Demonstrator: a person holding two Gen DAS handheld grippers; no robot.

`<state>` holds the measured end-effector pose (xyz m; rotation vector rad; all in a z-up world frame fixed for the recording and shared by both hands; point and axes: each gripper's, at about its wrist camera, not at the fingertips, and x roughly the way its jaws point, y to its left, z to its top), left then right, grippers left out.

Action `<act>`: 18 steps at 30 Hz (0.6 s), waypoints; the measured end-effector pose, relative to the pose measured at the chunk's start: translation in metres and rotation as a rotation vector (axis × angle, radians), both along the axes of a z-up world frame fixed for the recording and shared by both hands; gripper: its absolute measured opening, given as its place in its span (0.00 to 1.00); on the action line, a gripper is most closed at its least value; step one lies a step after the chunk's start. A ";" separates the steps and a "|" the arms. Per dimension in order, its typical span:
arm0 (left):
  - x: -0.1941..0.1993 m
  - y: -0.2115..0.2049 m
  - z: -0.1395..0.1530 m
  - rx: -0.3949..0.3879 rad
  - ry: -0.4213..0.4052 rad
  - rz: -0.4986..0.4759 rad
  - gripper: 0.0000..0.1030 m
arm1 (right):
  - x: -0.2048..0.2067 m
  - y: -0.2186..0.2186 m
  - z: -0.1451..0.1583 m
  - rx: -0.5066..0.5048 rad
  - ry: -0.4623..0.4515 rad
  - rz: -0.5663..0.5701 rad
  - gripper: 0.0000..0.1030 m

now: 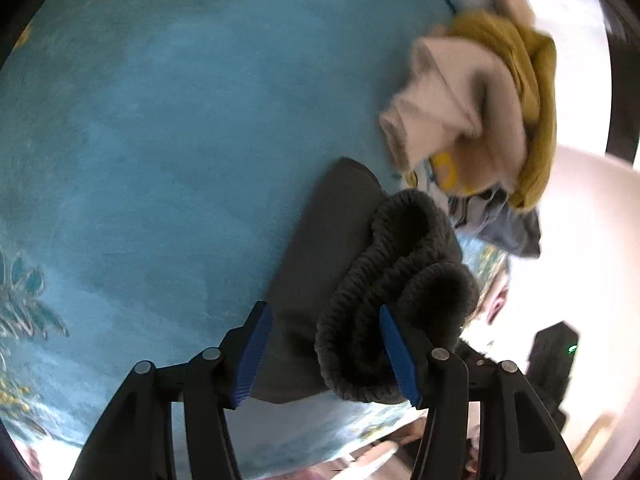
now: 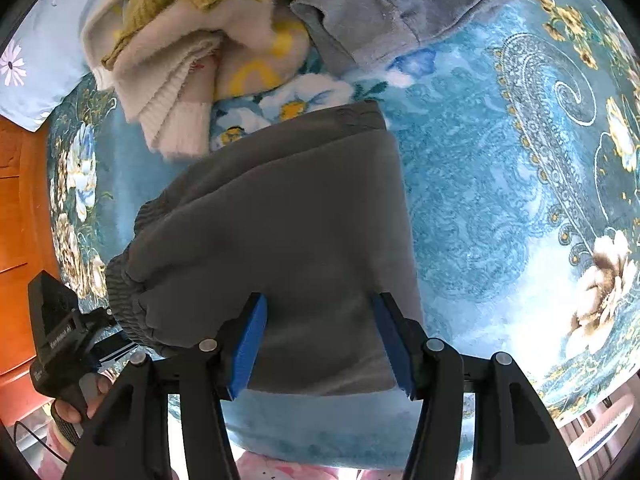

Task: Fold clothes
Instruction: 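Grasp the ribbed cuffs of the folded grey sweatpants with the left gripper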

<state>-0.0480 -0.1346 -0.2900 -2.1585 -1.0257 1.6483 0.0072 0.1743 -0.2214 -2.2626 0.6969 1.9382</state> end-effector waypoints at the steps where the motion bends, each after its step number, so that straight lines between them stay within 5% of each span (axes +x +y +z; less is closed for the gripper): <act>1: 0.000 0.004 -0.001 0.000 0.002 -0.020 0.57 | 0.000 -0.001 0.000 -0.001 0.002 0.000 0.56; 3: -0.001 0.011 -0.006 -0.001 -0.006 -0.043 0.57 | 0.000 -0.004 0.001 -0.003 0.005 0.004 0.56; 6: 0.000 0.011 -0.010 0.001 -0.023 0.000 0.31 | 0.001 -0.008 0.003 -0.006 0.013 0.011 0.56; 11: 0.004 0.027 0.012 -0.076 0.048 -0.047 0.08 | 0.007 -0.011 0.005 -0.007 0.017 0.001 0.56; 18: 0.023 0.021 0.036 -0.067 0.095 -0.059 0.06 | 0.018 -0.016 0.014 -0.025 0.056 0.002 0.56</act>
